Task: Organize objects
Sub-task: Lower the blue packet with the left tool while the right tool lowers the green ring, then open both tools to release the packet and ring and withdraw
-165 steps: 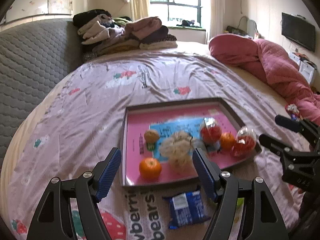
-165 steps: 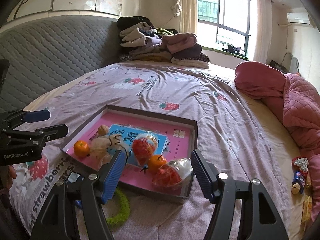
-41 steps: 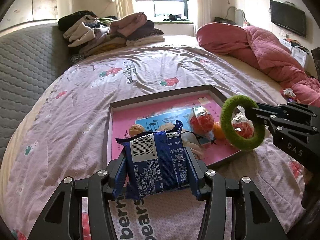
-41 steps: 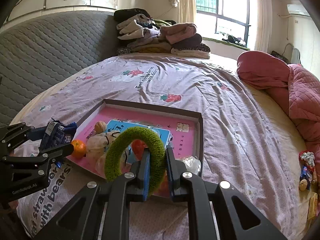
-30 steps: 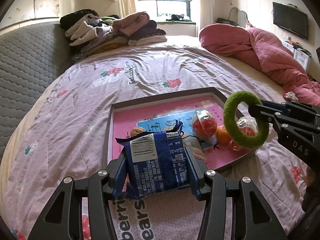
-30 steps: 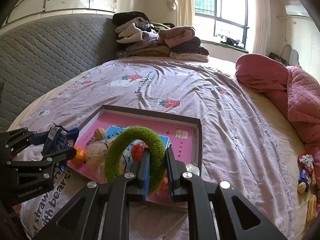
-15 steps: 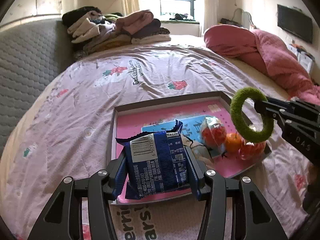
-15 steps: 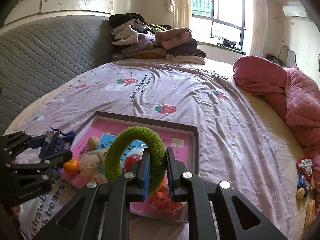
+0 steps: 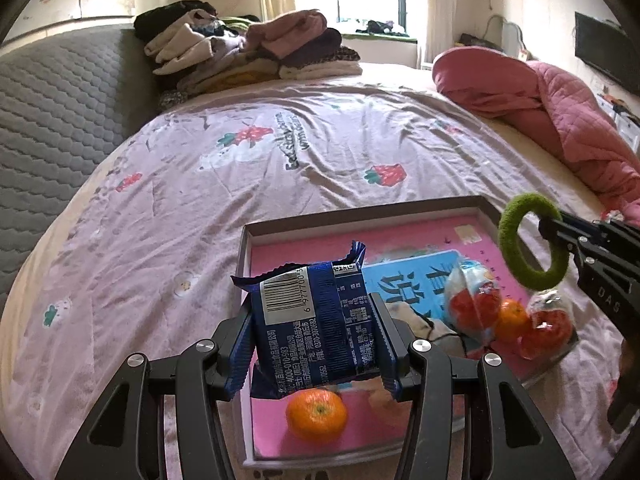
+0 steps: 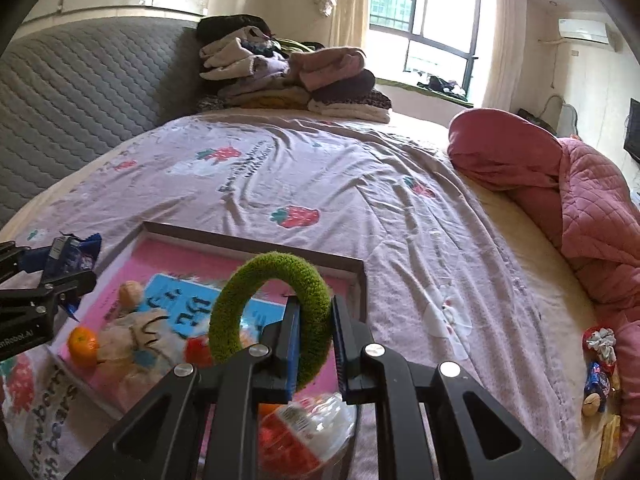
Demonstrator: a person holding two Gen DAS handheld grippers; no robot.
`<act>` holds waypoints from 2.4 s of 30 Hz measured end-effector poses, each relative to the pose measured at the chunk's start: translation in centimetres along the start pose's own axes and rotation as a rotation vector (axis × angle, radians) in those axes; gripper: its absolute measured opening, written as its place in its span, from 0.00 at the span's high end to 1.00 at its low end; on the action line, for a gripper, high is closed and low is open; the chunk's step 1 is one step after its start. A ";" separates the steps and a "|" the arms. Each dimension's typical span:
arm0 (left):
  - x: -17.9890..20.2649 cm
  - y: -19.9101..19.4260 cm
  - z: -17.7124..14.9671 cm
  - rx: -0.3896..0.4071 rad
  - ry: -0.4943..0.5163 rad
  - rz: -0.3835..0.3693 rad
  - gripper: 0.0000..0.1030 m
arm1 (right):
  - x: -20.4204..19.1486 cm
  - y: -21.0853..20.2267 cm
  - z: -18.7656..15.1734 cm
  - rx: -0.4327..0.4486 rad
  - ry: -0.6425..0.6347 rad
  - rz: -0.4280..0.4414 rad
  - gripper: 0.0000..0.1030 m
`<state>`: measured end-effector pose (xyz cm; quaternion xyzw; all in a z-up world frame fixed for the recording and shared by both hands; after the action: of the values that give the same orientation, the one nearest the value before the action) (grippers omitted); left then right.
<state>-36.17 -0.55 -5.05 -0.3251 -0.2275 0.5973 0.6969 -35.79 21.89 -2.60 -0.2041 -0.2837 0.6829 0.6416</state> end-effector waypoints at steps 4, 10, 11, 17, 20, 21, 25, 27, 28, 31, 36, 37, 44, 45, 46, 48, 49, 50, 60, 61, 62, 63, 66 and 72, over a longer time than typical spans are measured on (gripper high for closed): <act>0.5 2.1 -0.6 -0.045 0.011 -0.012 0.48 | 0.4 1.7 -0.5 -0.026 -0.004 -0.015 0.85; 0.6 4.2 -1.8 -0.098 0.015 -0.012 0.48 | 0.4 3.7 -1.5 -0.071 -0.035 -0.029 0.85; 0.5 4.4 -2.0 -0.107 0.016 -0.013 0.48 | 0.4 4.0 -1.7 -0.080 -0.043 -0.035 0.85; 0.7 5.3 -2.9 -0.135 0.019 -0.011 0.48 | 1.0 5.2 -2.8 -0.123 -0.057 -0.093 0.85; 0.9 5.3 -3.2 -0.136 0.029 -0.008 0.48 | 1.2 5.5 -3.1 -0.130 -0.089 -0.134 0.85; 1.0 5.4 -3.3 -0.137 0.033 -0.007 0.48 | 1.2 5.6 -3.3 -0.134 -0.091 -0.138 0.85; 1.0 5.7 -3.7 -0.151 0.035 0.004 0.48 | 0.9 5.7 -3.5 -0.143 -0.106 -0.134 0.85; 1.1 5.9 -3.9 -0.155 0.039 0.011 0.48 | 0.9 5.8 -3.7 -0.156 -0.097 -0.129 0.85; 1.1 5.9 -4.0 -0.156 0.041 0.012 0.48 | 0.9 5.9 -3.7 -0.160 -0.099 -0.129 0.85; 1.2 6.0 -4.1 -0.163 0.042 0.012 0.48 | 0.9 5.9 -3.8 -0.168 -0.091 -0.126 0.85; 0.9 6.0 -4.2 -0.173 0.013 0.001 0.41 | 0.7 5.7 -3.7 -0.169 -0.059 -0.079 0.73; 0.9 6.0 -4.2 -0.174 0.011 0.000 0.41 | 0.6 5.7 -3.7 -0.170 -0.058 -0.073 0.70; 1.1 5.3 -4.1 -0.162 0.011 -0.001 0.39 | 0.7 4.7 -2.9 -0.141 -0.043 -0.081 0.53; 1.1 5.2 -4.0 -0.160 0.012 0.000 0.38 | 0.8 4.5 -2.8 -0.135 -0.034 -0.079 0.53; 1.1 5.1 -4.0 -0.158 0.012 0.001 0.38 | 0.8 4.5 -2.7 -0.134 -0.029 -0.076 0.53; 1.2 4.9 -4.0 -0.157 0.014 0.002 0.35 | 1.0 4.2 -2.5 -0.128 -0.021 -0.073 0.53; 1.2 4.8 -3.9 -0.155 0.014 0.005 0.35 | 1.0 4.1 -2.4 -0.125 -0.019 -0.072 0.53; 1.2 4.7 -3.9 -0.154 0.013 0.007 0.35 | 0.9 4.0 -2.4 -0.124 -0.019 -0.069 0.53; 1.4 3.5 -3.2 -0.129 0.016 0.003 0.31 | 0.3 3.0 -1.8 -0.102 -0.007 -0.039 0.50; 1.4 3.4 -3.1 -0.126 0.015 0.003 0.31 | 0.2 2.9 -1.8 -0.101 -0.009 -0.037 0.49; 1.4 3.4 -3.0 -0.124 0.014 0.002 0.31 | 0.2 2.8 -1.8 -0.100 -0.009 -0.036 0.49; 1.4 3.3 -3.0 -0.122 0.014 0.000 0.30 | 0.2 2.7 -1.7 -0.098 -0.009 -0.035 0.49; 1.5 3.0 -2.7 -0.112 0.011 -0.003 0.29 | 0.1 2.7 -1.7 -0.097 -0.007 -0.032 0.48; 1.1 2.7 -2.2 -0.098 -0.002 0.003 0.29 | 0.0 2.4 -1.5 -0.091 -0.007 -0.029 0.48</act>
<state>-36.24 0.28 -8.59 -0.3586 -0.2568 0.5867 0.6791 -36.68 22.08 -5.34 -0.2267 -0.3198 0.6607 0.6402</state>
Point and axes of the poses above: each gripper's, at about its wrist camera, not at the fingertips, and y roughly the way its jaws point, x to its right, z to its top, the point moved 8 cm from there along y, roughly the way its jaws point, and after that the axes turned 2 degrees about y, right-handed, at the moved point
